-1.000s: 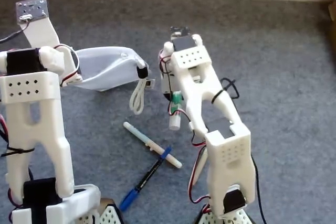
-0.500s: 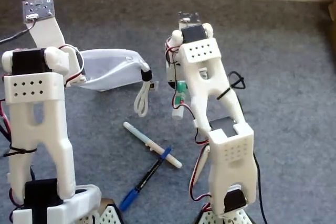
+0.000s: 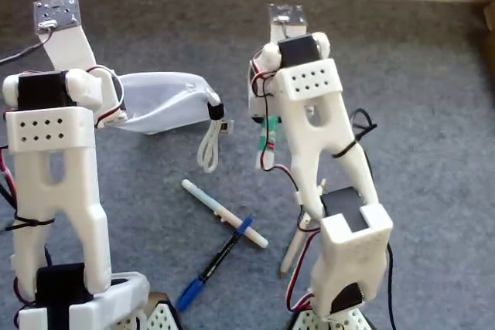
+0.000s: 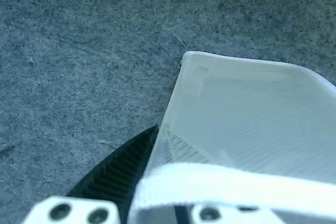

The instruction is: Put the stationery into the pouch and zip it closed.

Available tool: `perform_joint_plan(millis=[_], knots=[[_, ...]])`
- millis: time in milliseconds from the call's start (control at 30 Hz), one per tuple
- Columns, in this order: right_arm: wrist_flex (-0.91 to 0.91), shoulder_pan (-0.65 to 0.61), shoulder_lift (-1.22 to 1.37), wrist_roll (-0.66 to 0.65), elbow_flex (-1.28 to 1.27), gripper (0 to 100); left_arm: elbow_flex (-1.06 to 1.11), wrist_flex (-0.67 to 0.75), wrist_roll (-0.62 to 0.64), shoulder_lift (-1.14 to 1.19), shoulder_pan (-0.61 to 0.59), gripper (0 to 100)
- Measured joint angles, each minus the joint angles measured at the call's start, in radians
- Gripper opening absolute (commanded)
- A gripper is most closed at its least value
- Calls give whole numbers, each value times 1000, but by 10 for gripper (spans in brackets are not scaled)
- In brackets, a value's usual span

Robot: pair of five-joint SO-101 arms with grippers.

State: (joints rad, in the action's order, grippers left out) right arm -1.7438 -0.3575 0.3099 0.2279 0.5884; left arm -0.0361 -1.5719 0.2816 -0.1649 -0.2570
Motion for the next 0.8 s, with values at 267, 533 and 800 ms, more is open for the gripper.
perform_joint_plan(millis=[267,533,800], knots=[[-2,-2,-43,0,-11,5,17,2,-2,-2,28,6],[-2,-3,-169,0,-110,5,17,2,-2,-2,29,6],[-3,-49,-299,0,-192,5,17,2,-2,-2,29,6]])
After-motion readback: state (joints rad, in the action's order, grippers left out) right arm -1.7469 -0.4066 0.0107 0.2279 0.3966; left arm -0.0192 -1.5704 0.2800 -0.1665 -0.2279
